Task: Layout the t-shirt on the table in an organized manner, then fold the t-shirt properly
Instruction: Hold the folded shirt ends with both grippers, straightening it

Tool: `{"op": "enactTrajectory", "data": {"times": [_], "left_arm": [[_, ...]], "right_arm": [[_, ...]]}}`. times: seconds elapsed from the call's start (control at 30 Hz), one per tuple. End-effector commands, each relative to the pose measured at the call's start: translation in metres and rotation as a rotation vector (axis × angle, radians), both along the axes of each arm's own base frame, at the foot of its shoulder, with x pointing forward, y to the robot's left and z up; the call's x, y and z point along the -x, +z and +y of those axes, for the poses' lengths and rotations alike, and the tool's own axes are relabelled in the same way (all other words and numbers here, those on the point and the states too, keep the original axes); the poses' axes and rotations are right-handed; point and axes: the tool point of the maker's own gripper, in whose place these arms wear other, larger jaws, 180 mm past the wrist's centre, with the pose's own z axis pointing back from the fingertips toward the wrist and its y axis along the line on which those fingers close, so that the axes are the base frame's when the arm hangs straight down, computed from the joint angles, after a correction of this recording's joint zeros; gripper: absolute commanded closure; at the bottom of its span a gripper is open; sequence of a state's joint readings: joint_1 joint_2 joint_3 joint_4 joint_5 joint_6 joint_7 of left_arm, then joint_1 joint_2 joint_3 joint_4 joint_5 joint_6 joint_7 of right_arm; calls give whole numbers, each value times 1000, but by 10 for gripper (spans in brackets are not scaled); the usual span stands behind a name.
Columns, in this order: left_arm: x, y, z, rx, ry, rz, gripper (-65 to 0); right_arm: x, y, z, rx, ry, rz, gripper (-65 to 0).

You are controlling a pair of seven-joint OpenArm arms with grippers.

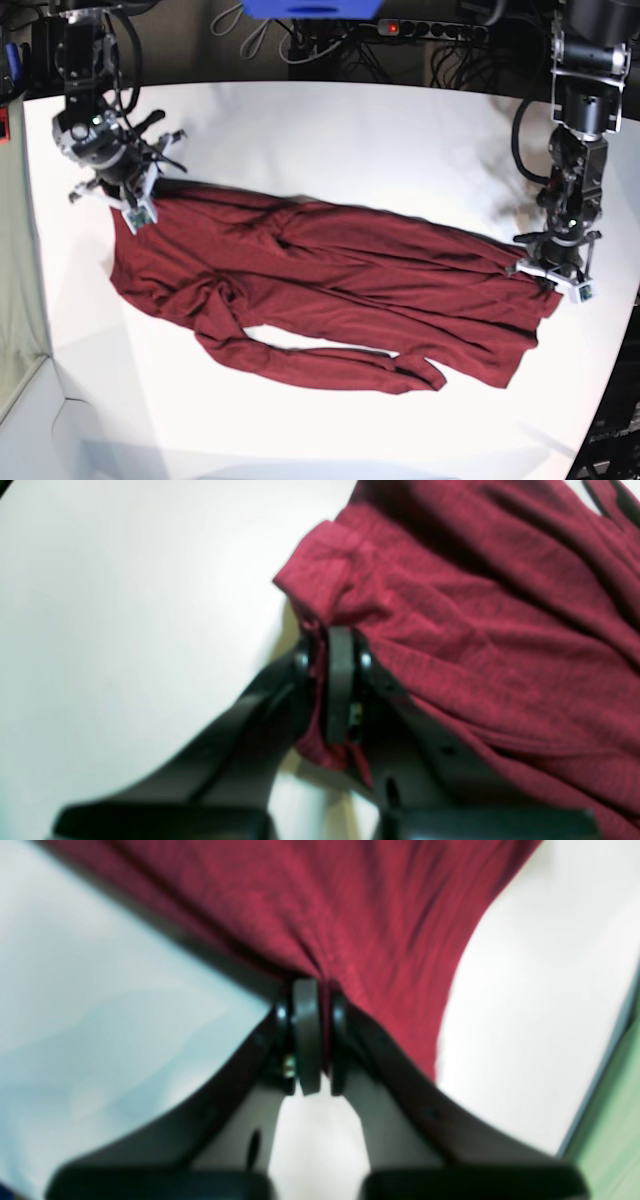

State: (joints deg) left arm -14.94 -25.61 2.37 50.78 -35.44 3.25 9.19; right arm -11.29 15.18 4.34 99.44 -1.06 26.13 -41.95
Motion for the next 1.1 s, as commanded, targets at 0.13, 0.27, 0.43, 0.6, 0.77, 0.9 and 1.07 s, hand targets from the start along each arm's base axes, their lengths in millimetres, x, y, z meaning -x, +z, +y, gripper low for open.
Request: {"op": "enactTrajectory", "data": {"times": [0.13,0.27,0.43,0.6,0.77,0.9,1.07], "left_arm": [[-19,29,10,-27,9,-72,-3],[-19,29,10,-27,9,-72,-3],[-19,29,10,-27,9,-72,-3],[-19,29,10,-27,9,-72,-5],[-18,28,10,-26,9,-69,-5],[-14,21,10,-10,8,-21,-60],[-7,13,13,3,5,45,-225]], "right_arm": [[-23,23,-12,34,15,-75,0],[-35,25,-17,38,5,-81,0],[-36,10,-26,38,-11,-42,0],[-34,6,-27,36,-17,-32,0],[-34,6,-26,33,-18,-32,0],[-34,6,-27,36,-17,-32,0],[-32,4,-27,35,-18,-26,-60]]}}
